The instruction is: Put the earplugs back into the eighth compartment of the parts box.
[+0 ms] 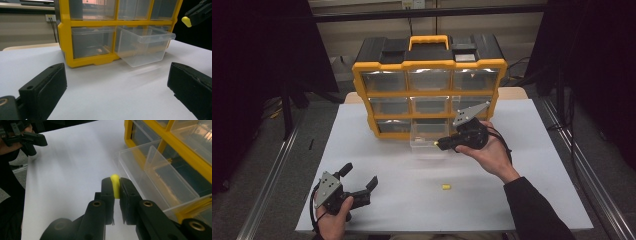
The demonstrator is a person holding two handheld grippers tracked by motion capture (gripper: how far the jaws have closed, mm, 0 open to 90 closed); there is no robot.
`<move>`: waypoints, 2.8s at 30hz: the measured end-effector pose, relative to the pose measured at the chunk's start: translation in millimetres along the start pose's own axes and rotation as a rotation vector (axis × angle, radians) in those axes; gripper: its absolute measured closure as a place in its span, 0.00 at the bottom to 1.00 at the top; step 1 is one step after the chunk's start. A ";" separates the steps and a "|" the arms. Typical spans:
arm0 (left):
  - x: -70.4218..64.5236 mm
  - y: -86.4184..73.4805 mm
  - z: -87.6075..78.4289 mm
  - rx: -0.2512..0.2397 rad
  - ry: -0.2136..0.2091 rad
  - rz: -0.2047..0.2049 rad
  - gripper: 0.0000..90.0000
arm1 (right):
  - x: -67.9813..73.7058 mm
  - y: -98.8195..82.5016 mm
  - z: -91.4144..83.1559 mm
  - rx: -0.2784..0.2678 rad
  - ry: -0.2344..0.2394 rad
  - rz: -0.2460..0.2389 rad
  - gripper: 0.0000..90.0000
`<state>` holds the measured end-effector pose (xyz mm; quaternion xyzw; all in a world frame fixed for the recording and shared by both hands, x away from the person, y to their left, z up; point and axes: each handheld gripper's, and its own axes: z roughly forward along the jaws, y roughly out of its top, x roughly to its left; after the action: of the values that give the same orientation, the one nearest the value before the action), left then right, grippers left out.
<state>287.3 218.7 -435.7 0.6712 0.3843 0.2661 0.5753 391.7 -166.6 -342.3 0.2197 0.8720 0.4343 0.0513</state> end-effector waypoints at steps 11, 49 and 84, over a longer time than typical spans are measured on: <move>0.3 0.2 -0.3 0.002 0.001 0.001 0.03 | -5.4 23.3 -1.8 -0.003 -0.023 -0.022 0.91; 2.1 0.0 -0.3 0.007 0.005 0.008 0.03 | -50.9 59.4 31.2 0.207 -0.087 0.022 0.91; 1.7 -0.7 0.1 0.016 0.001 0.009 0.03 | -58.0 42.7 72.6 0.389 -0.044 -0.042 0.90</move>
<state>288.2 220.1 -436.6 0.6773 0.3836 0.2660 0.5686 478.6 -115.5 -359.7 0.2168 0.9425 0.2518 0.0361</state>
